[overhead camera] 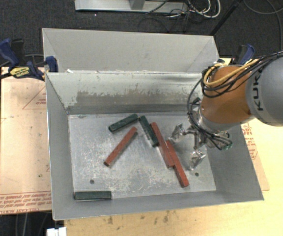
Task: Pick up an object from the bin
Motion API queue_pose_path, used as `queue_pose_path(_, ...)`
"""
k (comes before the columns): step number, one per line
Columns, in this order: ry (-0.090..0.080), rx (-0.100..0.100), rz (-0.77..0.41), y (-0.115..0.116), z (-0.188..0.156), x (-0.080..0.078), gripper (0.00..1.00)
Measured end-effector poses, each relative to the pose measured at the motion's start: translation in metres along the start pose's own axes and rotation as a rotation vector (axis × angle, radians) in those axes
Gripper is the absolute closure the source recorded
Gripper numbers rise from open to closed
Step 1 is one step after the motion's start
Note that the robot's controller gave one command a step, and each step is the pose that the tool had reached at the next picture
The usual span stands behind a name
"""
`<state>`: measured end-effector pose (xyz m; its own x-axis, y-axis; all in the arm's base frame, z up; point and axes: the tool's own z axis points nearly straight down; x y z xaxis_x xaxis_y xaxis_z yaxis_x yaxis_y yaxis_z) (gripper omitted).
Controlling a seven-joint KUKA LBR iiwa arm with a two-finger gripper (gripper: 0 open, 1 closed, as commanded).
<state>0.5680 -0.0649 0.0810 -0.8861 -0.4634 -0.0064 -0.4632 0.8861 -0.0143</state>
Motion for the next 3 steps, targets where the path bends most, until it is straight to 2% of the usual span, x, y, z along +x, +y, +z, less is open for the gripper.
queue_pose_path(1,-0.006,0.0,0.0,0.001,0.0,-0.002,0.0)
queue_pose_path(2,-0.012,-0.005,-0.26,0.045,-0.011,-0.037,1.0)
queue_pose_path(3,0.001,-0.011,-0.261,0.045,-0.009,-0.034,0.0)
